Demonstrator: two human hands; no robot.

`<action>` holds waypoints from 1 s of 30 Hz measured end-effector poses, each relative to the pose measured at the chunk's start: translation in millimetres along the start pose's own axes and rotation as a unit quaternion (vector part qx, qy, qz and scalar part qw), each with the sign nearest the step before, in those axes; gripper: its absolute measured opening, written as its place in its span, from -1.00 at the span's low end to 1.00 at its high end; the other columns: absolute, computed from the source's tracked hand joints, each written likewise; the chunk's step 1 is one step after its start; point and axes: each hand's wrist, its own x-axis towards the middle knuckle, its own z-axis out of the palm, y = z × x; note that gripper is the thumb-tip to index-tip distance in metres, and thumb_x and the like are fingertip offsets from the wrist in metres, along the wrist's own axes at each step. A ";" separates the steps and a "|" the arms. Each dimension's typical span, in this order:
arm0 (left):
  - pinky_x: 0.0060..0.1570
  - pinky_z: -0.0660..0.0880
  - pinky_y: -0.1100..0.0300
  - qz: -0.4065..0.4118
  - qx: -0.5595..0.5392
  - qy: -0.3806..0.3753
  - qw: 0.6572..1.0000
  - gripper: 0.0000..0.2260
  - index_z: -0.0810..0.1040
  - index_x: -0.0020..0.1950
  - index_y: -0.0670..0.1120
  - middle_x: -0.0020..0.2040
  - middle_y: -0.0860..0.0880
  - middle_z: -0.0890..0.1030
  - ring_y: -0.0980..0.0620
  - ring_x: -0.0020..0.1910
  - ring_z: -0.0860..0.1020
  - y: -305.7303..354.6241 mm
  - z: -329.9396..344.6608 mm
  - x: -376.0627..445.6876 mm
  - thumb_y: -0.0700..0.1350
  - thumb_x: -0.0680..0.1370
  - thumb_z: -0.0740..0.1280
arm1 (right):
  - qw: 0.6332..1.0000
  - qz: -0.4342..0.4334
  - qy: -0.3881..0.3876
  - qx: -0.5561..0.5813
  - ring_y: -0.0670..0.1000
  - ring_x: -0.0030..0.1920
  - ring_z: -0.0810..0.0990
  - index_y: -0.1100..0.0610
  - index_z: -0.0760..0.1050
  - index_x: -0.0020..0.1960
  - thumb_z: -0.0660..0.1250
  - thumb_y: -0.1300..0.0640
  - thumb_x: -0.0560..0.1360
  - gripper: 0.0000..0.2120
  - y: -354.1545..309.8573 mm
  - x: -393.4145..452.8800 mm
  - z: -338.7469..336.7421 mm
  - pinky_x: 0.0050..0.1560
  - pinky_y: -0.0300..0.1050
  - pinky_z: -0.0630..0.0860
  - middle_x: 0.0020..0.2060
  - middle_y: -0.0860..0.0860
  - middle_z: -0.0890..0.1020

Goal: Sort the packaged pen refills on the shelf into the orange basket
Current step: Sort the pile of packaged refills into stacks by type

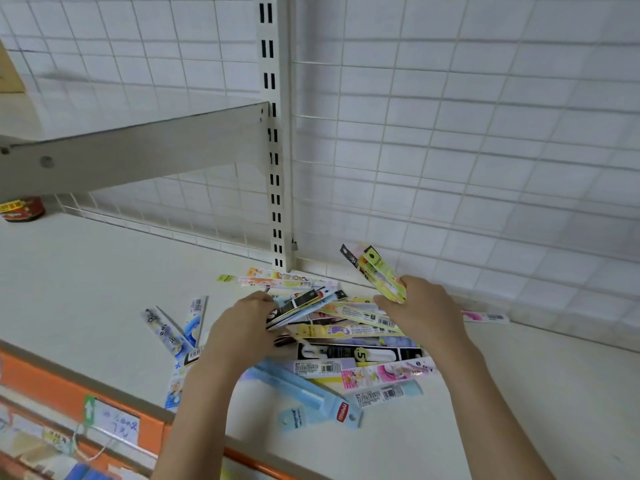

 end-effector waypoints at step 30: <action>-0.40 0.27 0.18 -0.106 -0.117 0.173 0.972 -0.85 0.45 -0.05 -0.05 -0.40 0.07 0.45 -0.08 -0.31 0.44 -15.2 -30.2 -38.9 -0.05 0.49 0.37 | 0.992 -0.060 -0.002 -0.112 0.08 0.15 0.49 0.10 0.50 0.14 0.25 0.07 0.54 -0.78 -28.4 -6.6 32.1 -0.16 -0.13 0.37 -0.13 0.01 0.53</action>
